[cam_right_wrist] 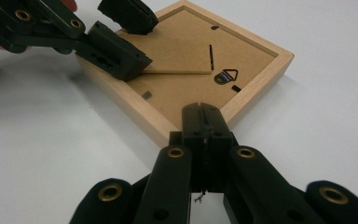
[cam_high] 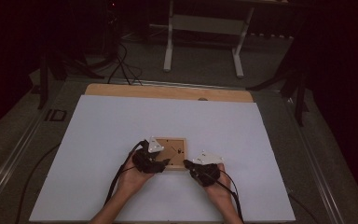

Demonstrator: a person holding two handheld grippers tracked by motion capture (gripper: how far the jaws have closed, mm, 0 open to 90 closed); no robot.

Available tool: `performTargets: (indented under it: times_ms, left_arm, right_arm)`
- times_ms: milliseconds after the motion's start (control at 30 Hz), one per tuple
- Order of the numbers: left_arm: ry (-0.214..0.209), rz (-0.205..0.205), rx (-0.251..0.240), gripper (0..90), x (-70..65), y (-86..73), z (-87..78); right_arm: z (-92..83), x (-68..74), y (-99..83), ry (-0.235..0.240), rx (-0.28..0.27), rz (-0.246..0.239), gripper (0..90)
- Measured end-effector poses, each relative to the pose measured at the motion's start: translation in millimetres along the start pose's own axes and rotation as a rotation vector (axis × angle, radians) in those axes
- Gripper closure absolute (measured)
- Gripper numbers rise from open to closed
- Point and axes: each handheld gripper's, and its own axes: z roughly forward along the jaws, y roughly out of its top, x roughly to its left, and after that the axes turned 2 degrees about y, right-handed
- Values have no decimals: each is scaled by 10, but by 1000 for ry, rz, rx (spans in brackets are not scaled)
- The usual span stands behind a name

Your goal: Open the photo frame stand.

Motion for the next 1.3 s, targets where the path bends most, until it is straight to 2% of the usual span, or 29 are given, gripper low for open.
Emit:
performTargets:
  times_ms: [167,267,700,867,1300]
  left_arm:
    - [2,-1,-3,470,-6,3,7]
    - [-4,1,-2,506,-12,6,5]
    - [0,-20,21,515,-15,58,-9]
    - [-5,-21,27,515,-3,142,-56]
    - [4,-24,10,514,-14,304,-117]
  right_arm:
    - [-1,2,0,-1,1,0,898]
    - [-1,2,1,0,1,0,898]
    - [-1,2,2,1,2,0,898]
    - [-2,1,2,1,4,-2,899]
    - [-1,1,2,1,2,-1,899]
